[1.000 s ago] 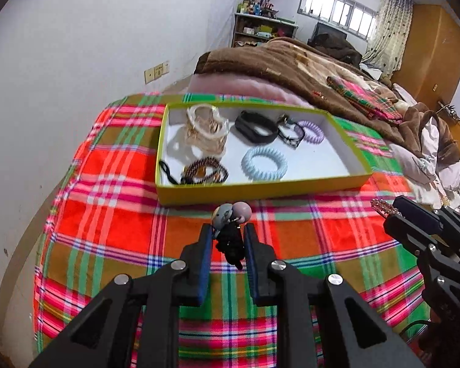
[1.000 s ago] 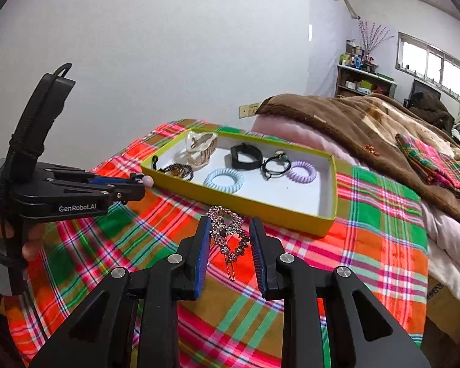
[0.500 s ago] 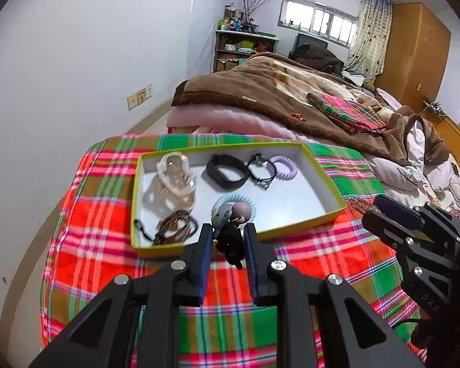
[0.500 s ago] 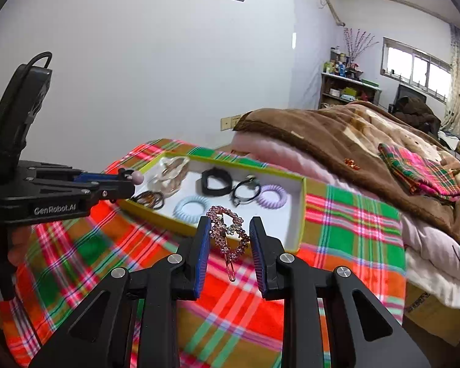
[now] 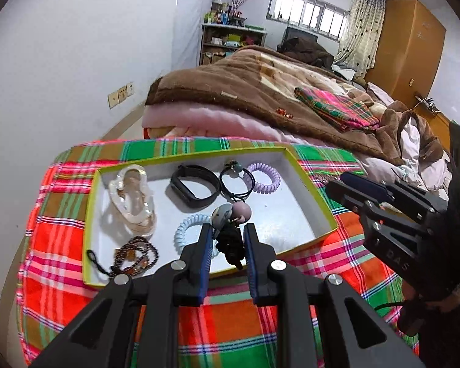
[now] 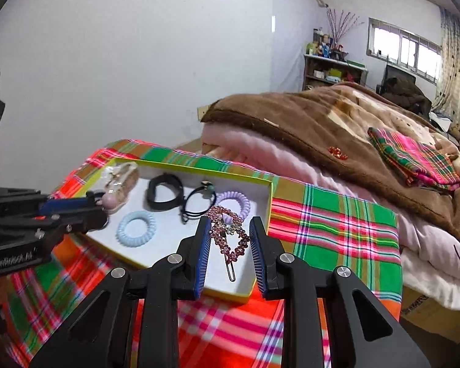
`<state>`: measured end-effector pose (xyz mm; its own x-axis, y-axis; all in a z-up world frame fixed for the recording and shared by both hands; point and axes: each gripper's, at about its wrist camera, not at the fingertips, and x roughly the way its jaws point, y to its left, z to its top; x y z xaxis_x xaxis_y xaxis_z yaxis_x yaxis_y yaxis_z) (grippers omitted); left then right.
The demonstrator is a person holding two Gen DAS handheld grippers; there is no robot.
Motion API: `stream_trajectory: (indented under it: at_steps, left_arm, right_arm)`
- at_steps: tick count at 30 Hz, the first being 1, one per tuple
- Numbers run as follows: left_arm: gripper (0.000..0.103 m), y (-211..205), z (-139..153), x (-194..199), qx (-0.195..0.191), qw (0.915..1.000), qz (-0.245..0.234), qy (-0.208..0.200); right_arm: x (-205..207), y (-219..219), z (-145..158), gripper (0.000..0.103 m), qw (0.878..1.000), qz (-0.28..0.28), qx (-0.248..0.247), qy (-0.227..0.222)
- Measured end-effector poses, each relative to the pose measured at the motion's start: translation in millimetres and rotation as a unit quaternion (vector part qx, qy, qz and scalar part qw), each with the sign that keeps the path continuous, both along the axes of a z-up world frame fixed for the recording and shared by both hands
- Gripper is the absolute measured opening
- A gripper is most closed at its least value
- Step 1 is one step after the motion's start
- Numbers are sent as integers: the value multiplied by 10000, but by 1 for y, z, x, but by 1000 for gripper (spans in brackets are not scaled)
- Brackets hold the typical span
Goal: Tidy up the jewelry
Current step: 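Carry the pom-pom tie with the left tool while the right tool carries the heart clip into the box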
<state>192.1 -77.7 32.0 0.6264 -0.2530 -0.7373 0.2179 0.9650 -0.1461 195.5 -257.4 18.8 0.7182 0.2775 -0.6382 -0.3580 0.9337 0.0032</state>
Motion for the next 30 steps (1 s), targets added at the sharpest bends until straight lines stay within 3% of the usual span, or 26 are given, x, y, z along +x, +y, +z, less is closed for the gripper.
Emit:
stream_trajectory:
  at_steps: [14,30]
  left_arm:
    - [21,-21,-29,25,-10,9991,-180,378]
    - [21,-27,-49,34,28,9978,-170,633]
  right_arm:
    - [42,6,-37,27,9984,65,-194,521]
    - [49,14,-46,27,9976,218,-279,592]
